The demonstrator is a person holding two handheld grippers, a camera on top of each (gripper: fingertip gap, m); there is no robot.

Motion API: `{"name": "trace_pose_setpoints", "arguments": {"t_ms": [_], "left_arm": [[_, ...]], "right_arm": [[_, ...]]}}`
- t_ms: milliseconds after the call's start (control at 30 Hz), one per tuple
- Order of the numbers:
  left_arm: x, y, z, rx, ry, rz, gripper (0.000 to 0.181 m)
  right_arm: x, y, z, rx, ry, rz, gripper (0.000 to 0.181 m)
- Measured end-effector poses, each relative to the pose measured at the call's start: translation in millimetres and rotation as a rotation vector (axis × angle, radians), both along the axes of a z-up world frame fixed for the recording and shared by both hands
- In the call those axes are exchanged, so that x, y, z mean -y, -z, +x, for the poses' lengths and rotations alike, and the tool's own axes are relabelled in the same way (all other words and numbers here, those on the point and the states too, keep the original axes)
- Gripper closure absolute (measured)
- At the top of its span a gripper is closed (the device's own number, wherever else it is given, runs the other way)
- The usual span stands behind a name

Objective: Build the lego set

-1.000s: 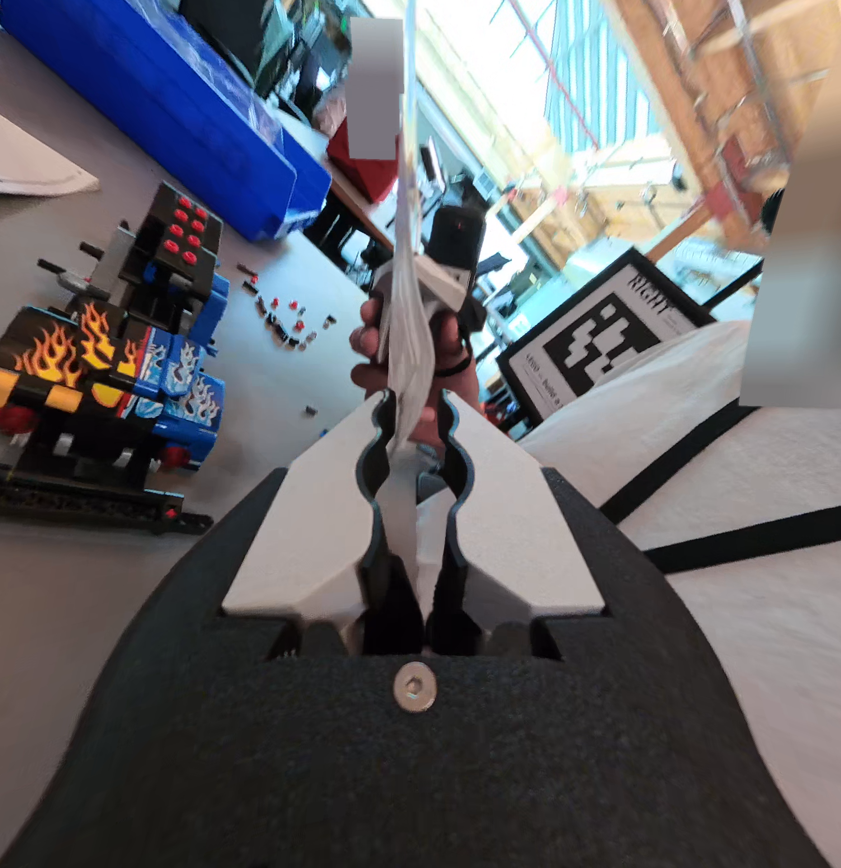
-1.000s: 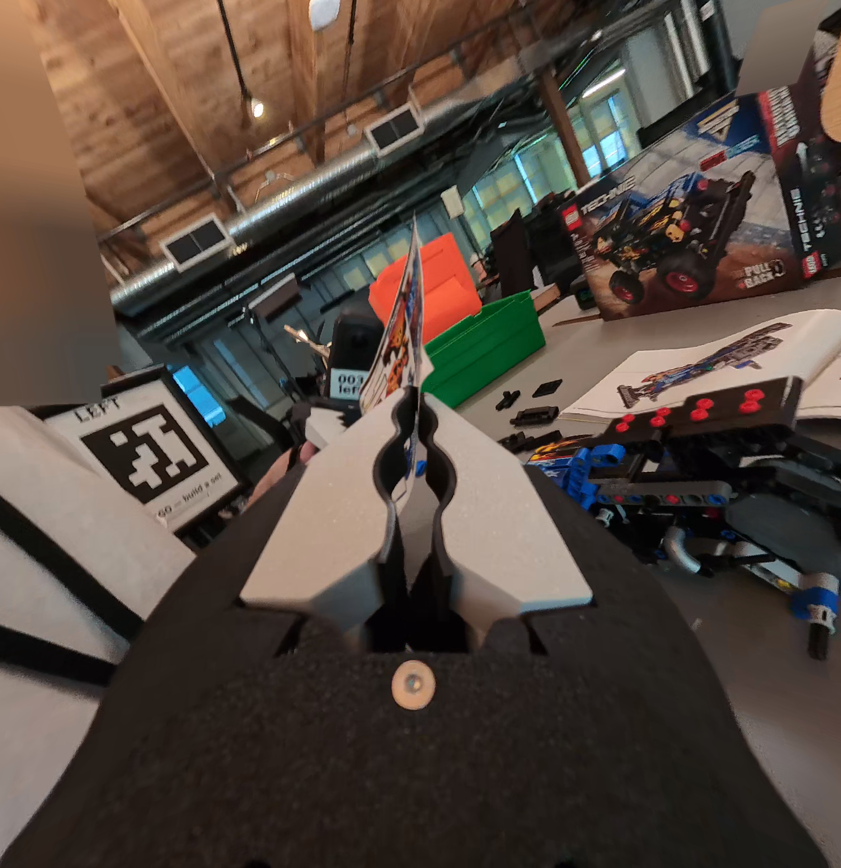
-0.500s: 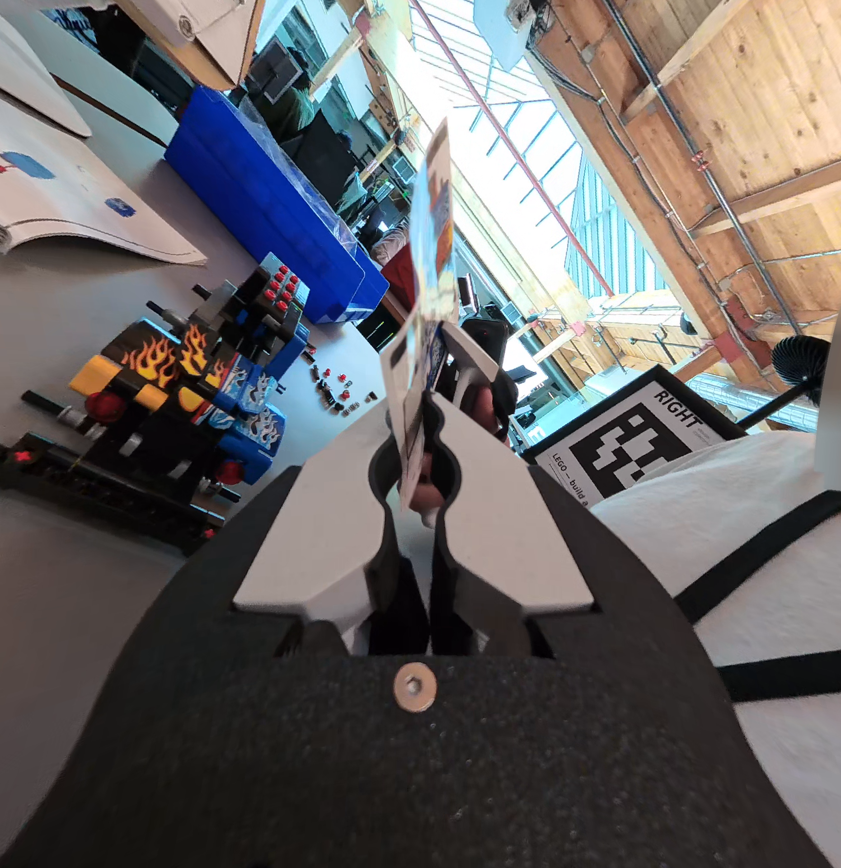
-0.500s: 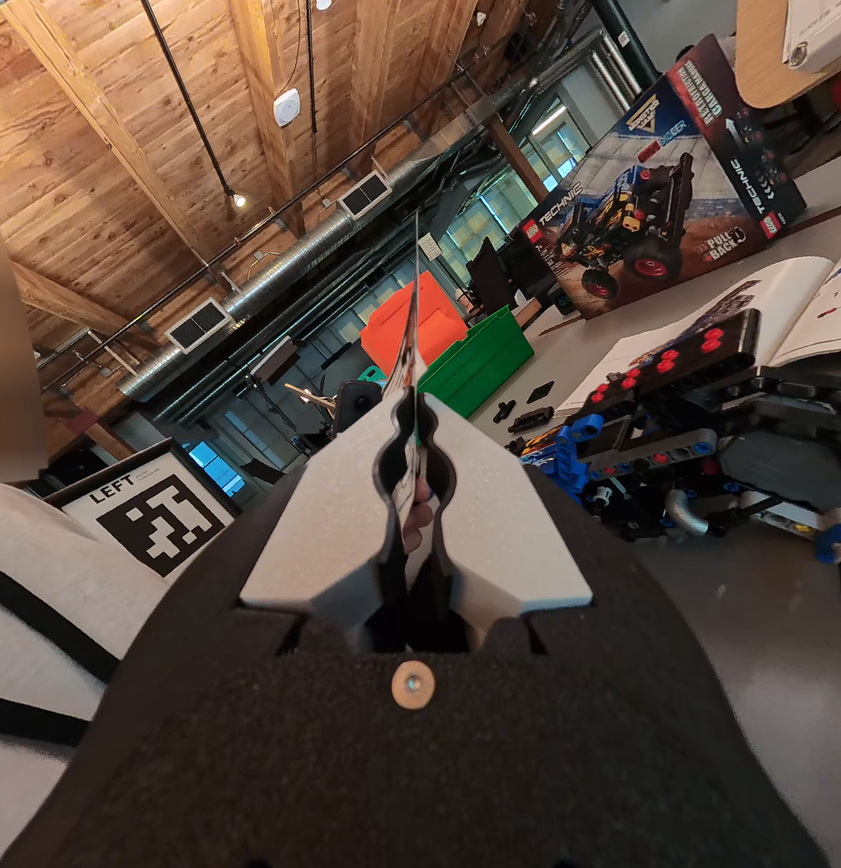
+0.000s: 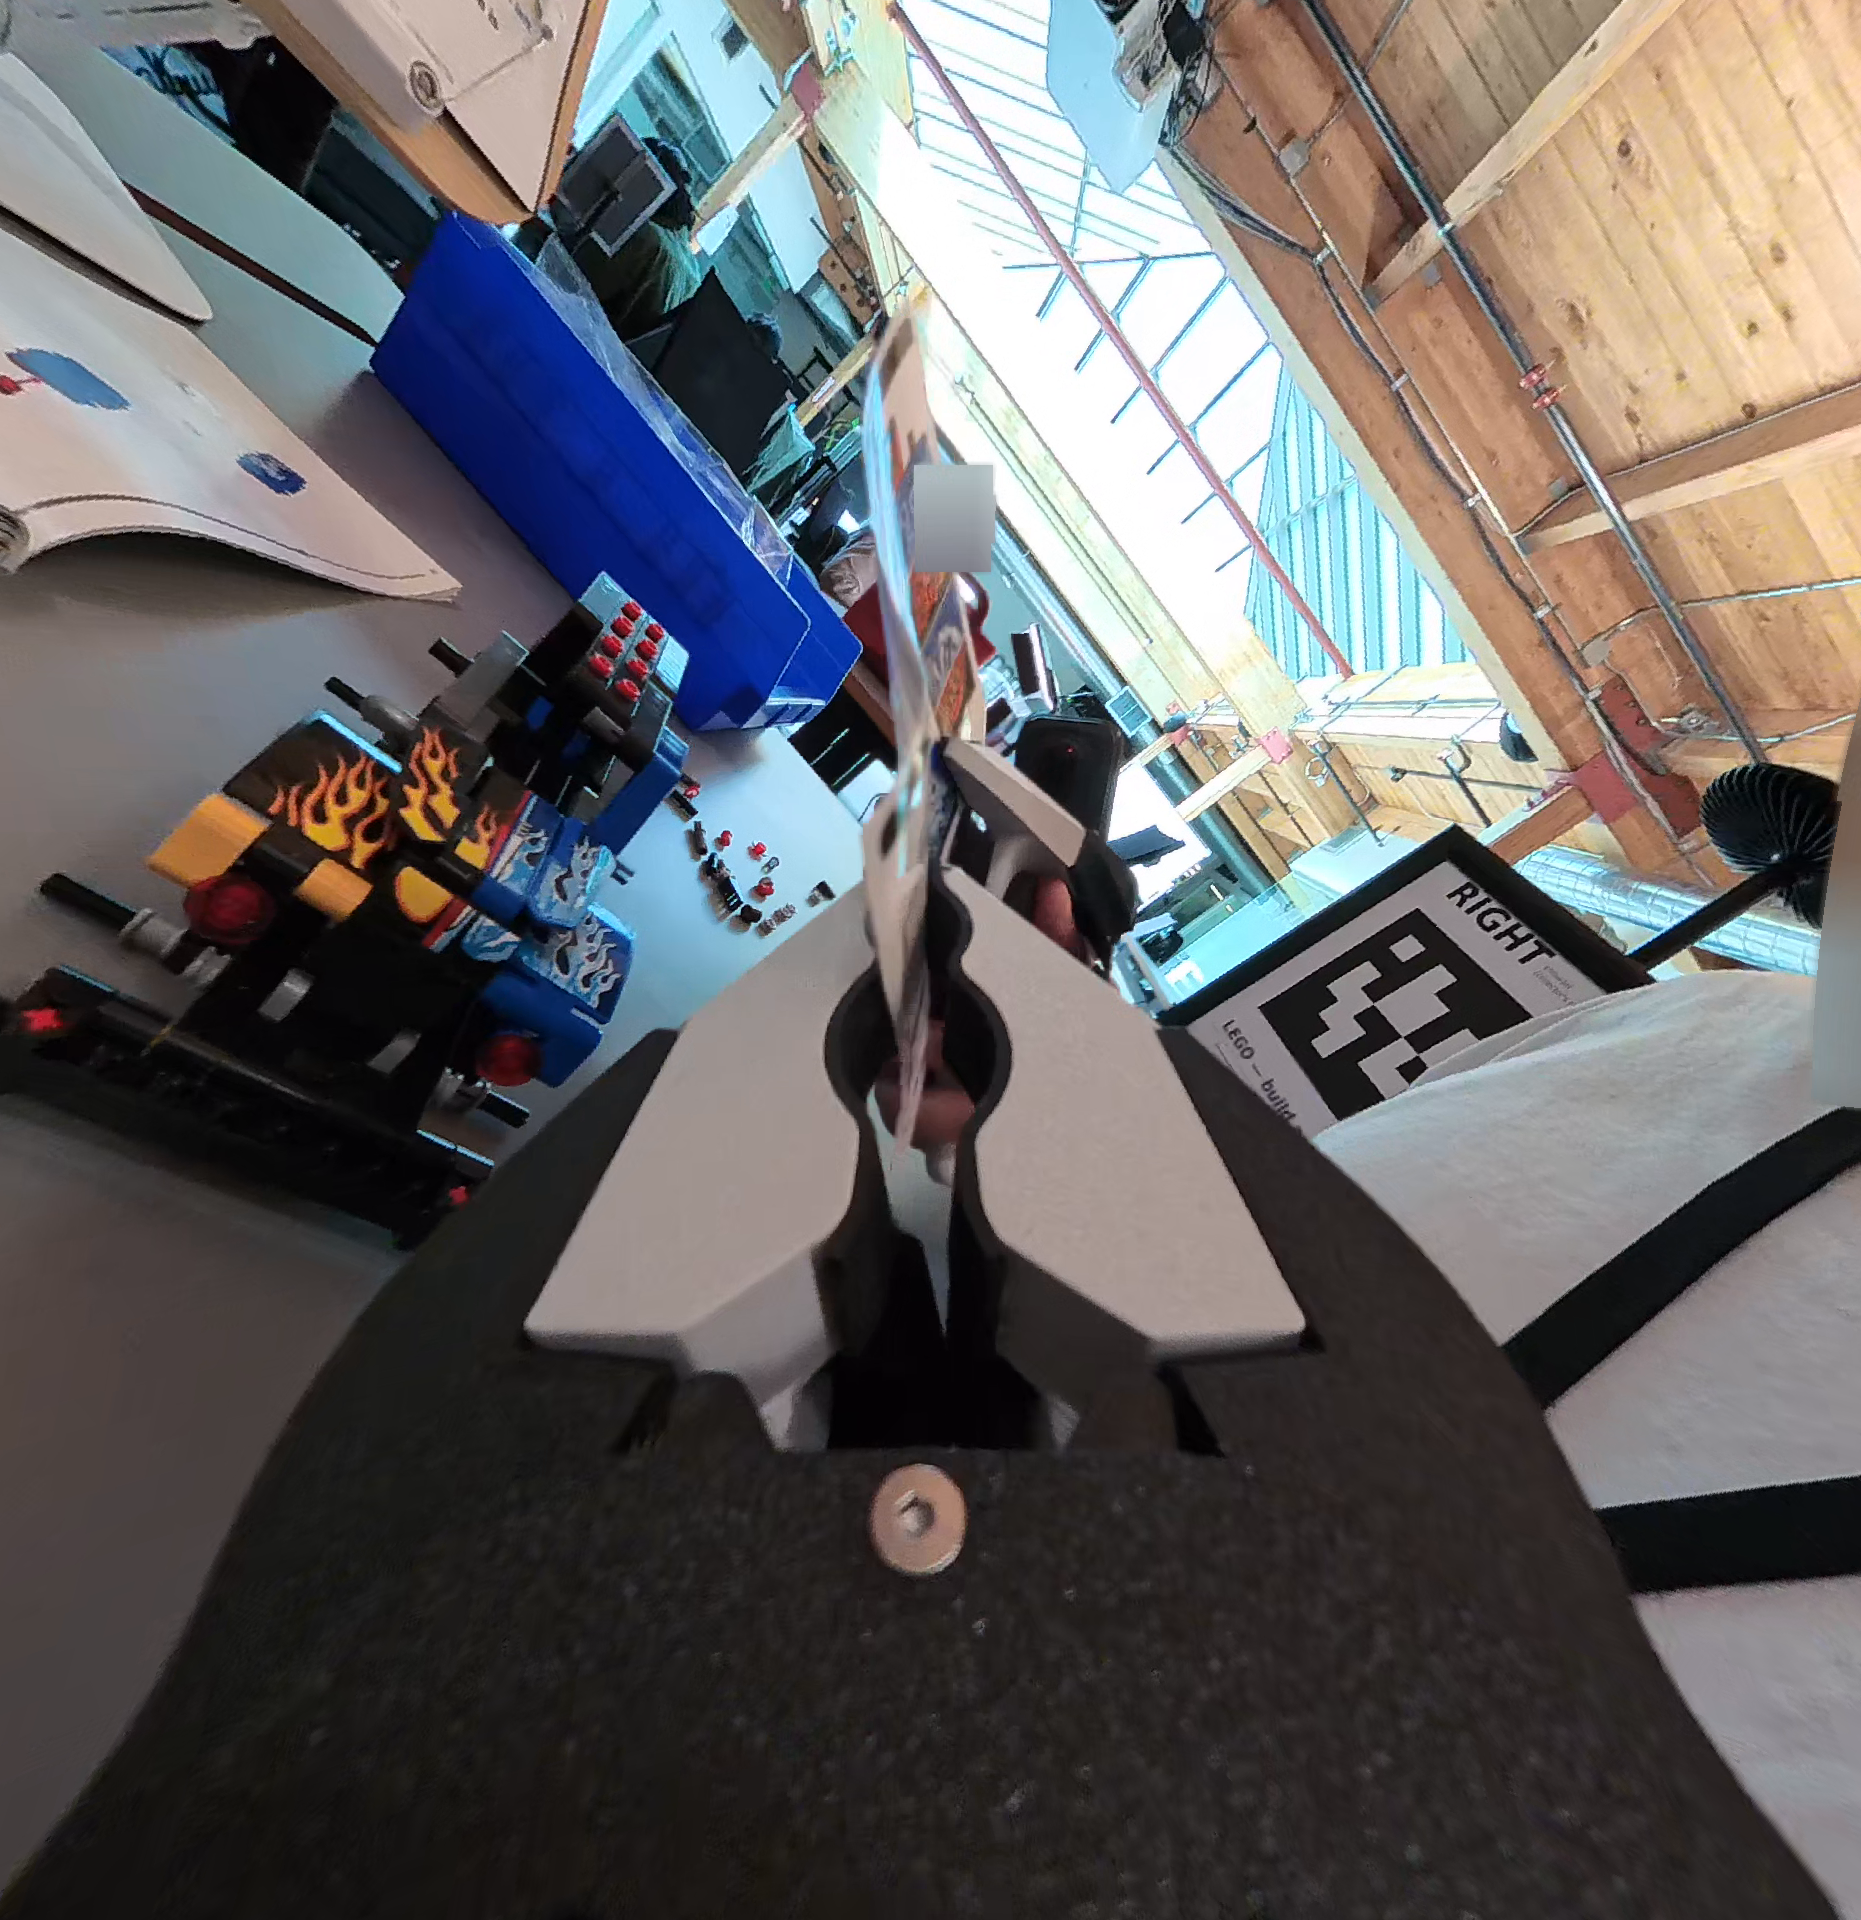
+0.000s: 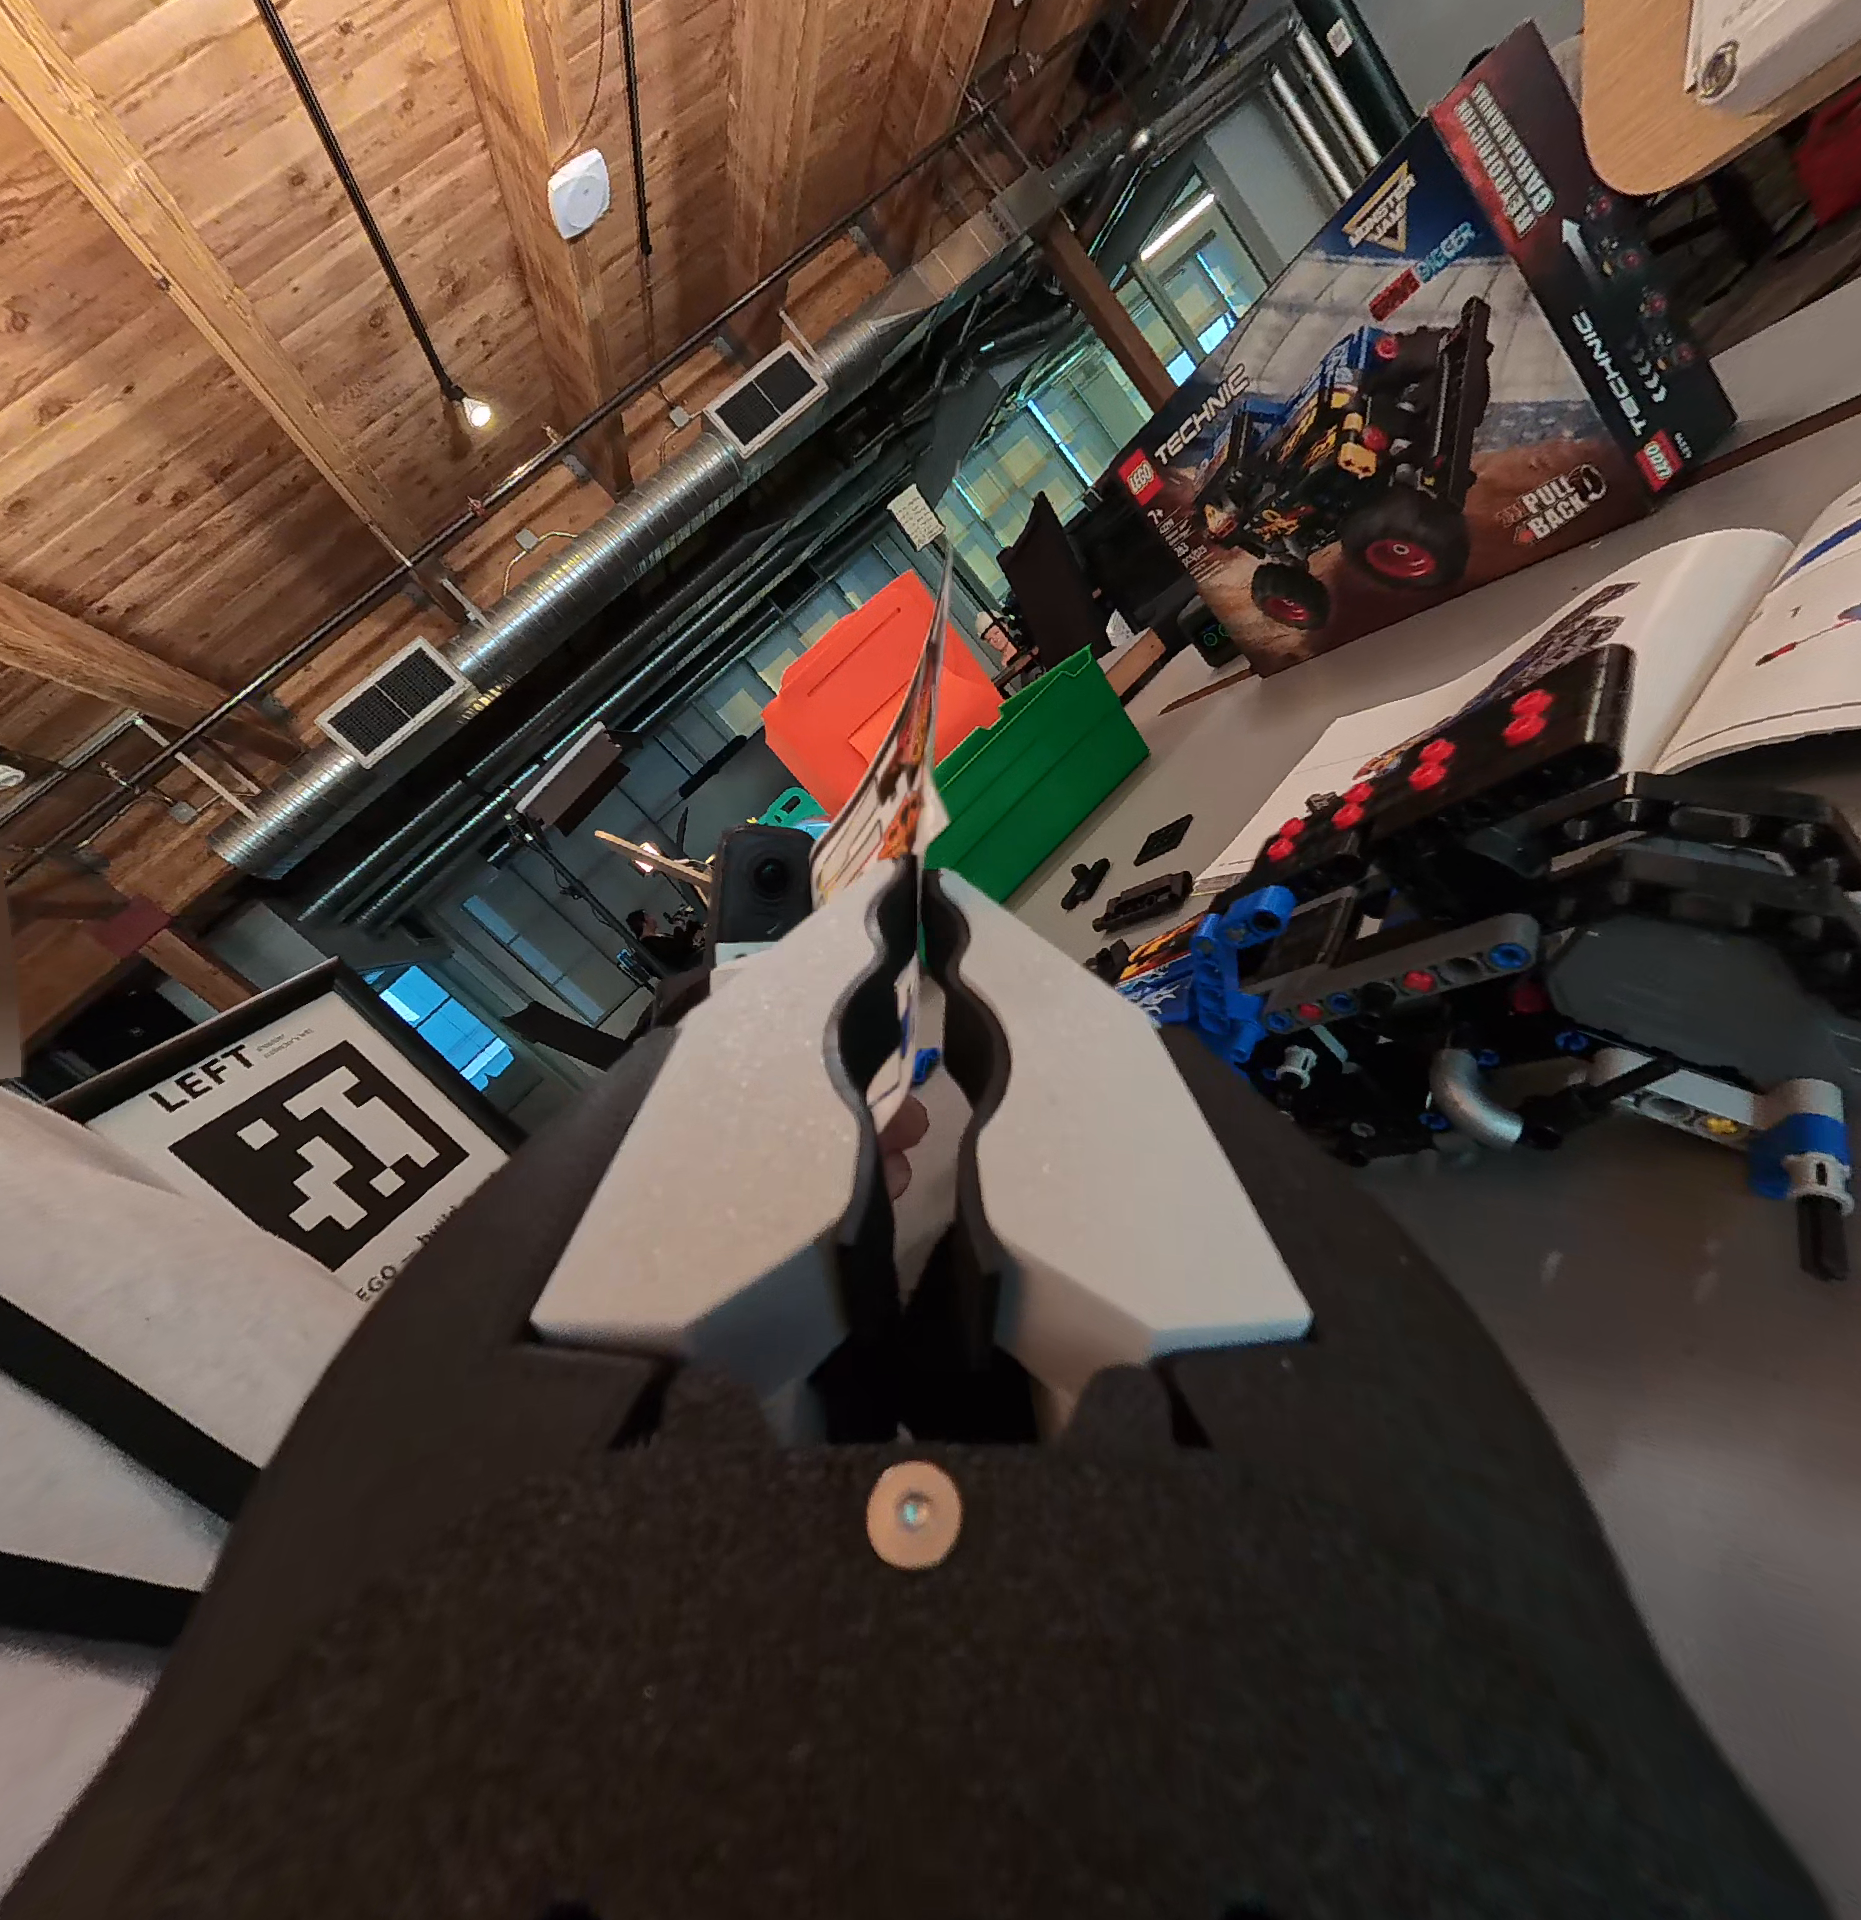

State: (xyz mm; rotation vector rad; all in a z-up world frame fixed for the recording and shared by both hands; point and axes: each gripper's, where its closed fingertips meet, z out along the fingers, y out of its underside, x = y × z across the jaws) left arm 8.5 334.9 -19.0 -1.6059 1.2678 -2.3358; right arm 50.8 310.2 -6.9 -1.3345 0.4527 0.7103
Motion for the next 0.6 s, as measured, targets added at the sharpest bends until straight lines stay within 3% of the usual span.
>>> {"name": "trace_pose_setpoints", "arguments": {"t_ms": [100,133,167,233,267,300,400,600], "left_arm": [[-2,-1,0,-0.009,-0.001,-0.016,0.181],[-4,-2,-1,-0.014,-0.005,-0.031,0.181],[-6,-2,-1,-0.025,-0.013,-0.036,0.181],[-11,1,0,-0.048,-0.034,-0.026,0.181],[-12,1,0,-0.053,-0.035,-0.022,0.181],[-12,-1,-1,-0.049,-0.032,-0.022,0.181],[-4,-8,-3,-0.024,0.005,-0.013,0.181],[10,-20,-9,0.041,0.065,0.001,0.181]], "right_arm": [[1,8,7,0.073,0.047,-0.082,0.175],[4,14,18,0.149,0.119,-0.149,0.161],[11,18,32,0.270,0.214,-0.226,0.146],[28,5,49,0.550,0.385,-0.313,0.140],[28,-7,39,0.650,0.378,-0.304,0.145],[21,-14,16,0.694,0.276,-0.284,0.156],[-2,-13,-41,0.647,0.017,-0.271,0.149],[-16,4,-54,0.642,-0.089,-0.321,0.151]]}}
